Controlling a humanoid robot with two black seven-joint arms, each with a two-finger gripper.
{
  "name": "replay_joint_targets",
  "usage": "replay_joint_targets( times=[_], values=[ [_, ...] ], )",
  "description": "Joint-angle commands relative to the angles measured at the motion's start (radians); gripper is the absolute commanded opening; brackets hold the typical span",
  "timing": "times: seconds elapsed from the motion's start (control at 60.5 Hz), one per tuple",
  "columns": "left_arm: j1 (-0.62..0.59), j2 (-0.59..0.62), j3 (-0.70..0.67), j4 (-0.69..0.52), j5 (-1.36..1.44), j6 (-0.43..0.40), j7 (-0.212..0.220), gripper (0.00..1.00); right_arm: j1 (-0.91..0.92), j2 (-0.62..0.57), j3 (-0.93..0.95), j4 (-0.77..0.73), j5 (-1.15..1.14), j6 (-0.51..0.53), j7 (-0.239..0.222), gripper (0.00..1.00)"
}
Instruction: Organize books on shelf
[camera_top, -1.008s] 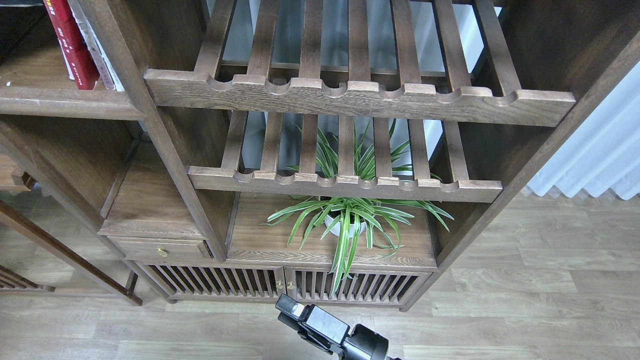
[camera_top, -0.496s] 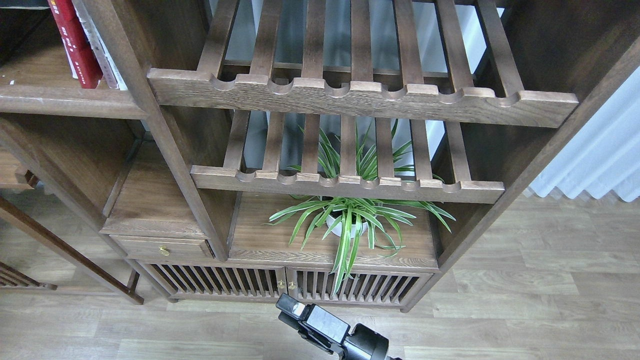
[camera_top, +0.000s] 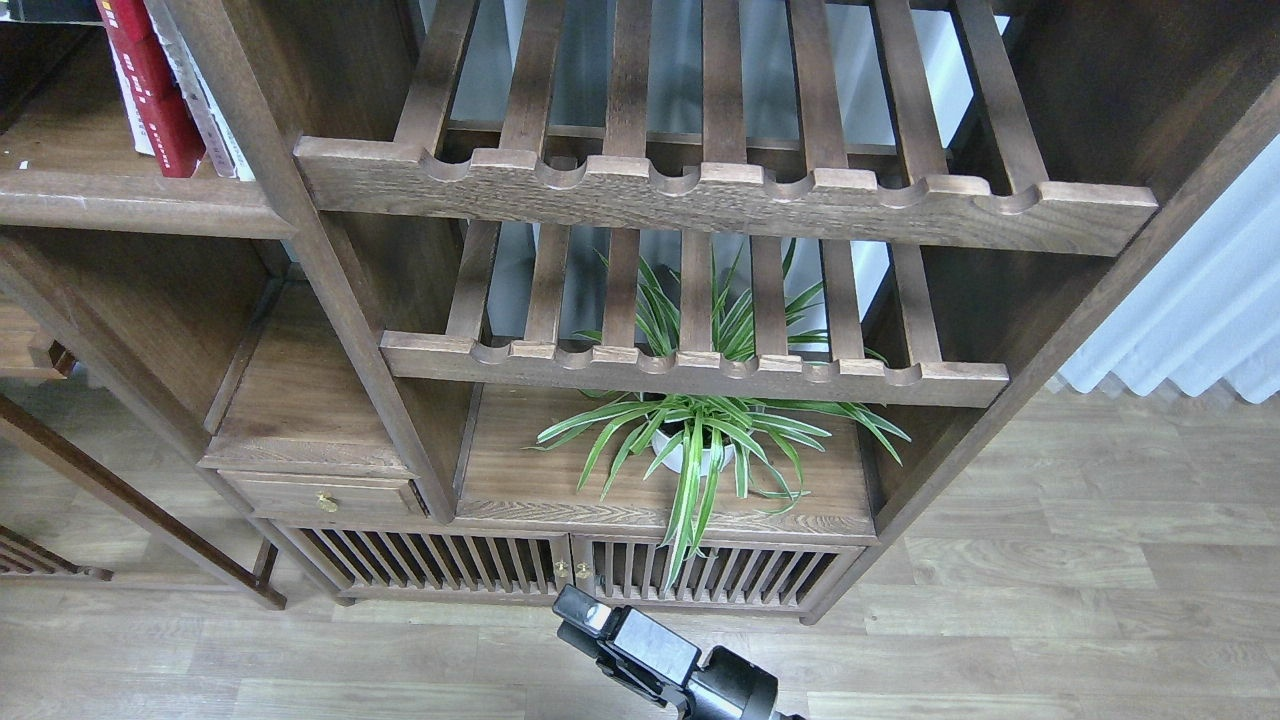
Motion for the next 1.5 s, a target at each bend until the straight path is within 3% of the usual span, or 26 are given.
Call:
replay_joint_targets(
  times=[0.0, 0.099, 0.149, 0.578, 0.876, 1.058, 1.487],
  values=[
    [0.003, -0.004, 0.004, 0.0, -0.012, 0.0, -0.01, 0.34, 0.0, 0.0, 0.001, 0.0, 0.001, 0.0, 0.0, 0.99],
    [0.015, -0.012, -0.011, -0.002, -0.035, 0.0, -0.015, 0.51, 0.0, 0.0, 0.001, 0.0, 0.002, 0.0, 0.0, 0.99],
    [0.022, -0.007, -0.013, -0.002, -0.054, 0.0, -0.015, 0.55, 0.0, 0.0, 0.001, 0.0, 0.002, 0.0, 0.0, 0.99],
    [0.13, 0.047, -0.083, -0.074, -0.179, 0.0, -0.025, 0.56, 0.0, 0.0, 0.003, 0.0, 0.002, 0.0, 0.0, 0.99],
    [0.342, 0.074, -0.266, -0.215, -0.23, 0.0, -0.025, 0.71, 0.005, 0.0, 0.003, -0.002, 0.002, 0.0, 0.011, 0.99],
    [0.548, 0.085, -0.431, -0.355, -0.236, 0.0, -0.024, 0.92, 0.006, 0.0, 0.003, -0.002, 0.002, 0.0, 0.021, 0.99],
    [0.891, 0.077, -0.603, -0.625, -0.304, 0.0, -0.022, 0.97, 0.015, 0.0, 0.003, -0.002, 0.002, 0.0, 0.021, 0.99]
  ],
)
